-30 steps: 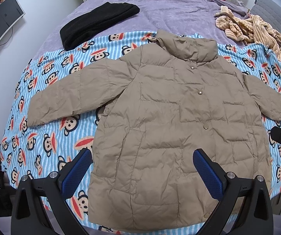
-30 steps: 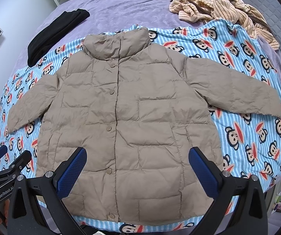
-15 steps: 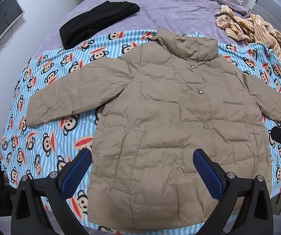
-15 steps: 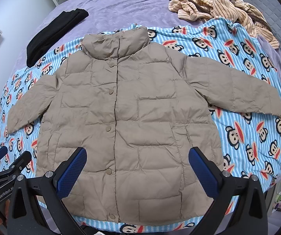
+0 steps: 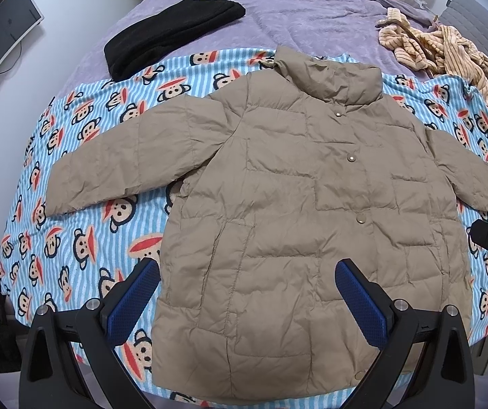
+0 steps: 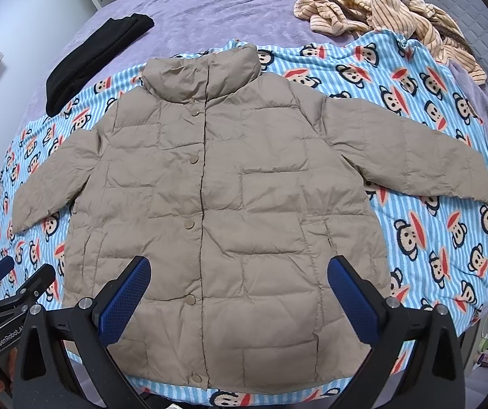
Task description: Fold large clothes
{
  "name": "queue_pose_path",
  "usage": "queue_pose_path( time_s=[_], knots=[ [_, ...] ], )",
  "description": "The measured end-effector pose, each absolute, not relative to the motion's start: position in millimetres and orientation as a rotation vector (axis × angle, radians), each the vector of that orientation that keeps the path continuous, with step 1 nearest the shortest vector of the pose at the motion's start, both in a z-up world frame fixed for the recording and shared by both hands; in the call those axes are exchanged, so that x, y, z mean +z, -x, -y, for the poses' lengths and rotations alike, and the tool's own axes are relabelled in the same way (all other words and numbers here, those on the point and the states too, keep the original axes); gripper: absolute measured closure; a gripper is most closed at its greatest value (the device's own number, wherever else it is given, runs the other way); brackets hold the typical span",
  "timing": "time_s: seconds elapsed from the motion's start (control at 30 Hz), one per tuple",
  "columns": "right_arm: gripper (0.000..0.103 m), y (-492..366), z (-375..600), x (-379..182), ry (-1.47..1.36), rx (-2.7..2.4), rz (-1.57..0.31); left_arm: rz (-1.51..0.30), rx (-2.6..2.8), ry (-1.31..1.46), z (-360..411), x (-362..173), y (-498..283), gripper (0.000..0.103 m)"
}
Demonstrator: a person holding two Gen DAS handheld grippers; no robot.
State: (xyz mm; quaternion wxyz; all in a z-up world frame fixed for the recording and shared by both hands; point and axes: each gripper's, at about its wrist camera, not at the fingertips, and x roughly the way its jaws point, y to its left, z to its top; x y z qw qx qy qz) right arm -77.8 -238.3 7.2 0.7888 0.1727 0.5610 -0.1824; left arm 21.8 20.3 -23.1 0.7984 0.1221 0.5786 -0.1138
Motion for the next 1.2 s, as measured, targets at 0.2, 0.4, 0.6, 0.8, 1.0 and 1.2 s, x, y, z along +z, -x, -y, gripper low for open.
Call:
queue_pose_path(
  time_s=[0.2,0.4,0.6,0.8,1.0,1.2],
  knots=[
    [0.000,76,238,8,-0.373,-0.391,-1.214,-1.243,-0.245,-0.262,-21,-23,-23,0.000],
    [0.000,75,237,8,-0.367,-0.392,-1.208,-1.246,-0.244,-0.257,-25,-25,-24,0.000],
    [0.000,75,237,7,-0.355,-0.398,-1.205,-1.259,-0.245,-0.252,-29,-29,-25,0.000],
    [0.000,63,226,3,-0.251,-0.458,-1.175,-1.280,-0.245,-0.235,-34,-33,-30,0.000],
    [0.000,55,222,-4,-0.317,-0.396,-1.160,-1.330,-0.227,-0.178,-54,-52,-44,0.000],
    [0.000,39,207,-28,-0.349,-0.339,-1.223,-1.352,-0.228,0.004,-102,-78,-73,0.000]
  ],
)
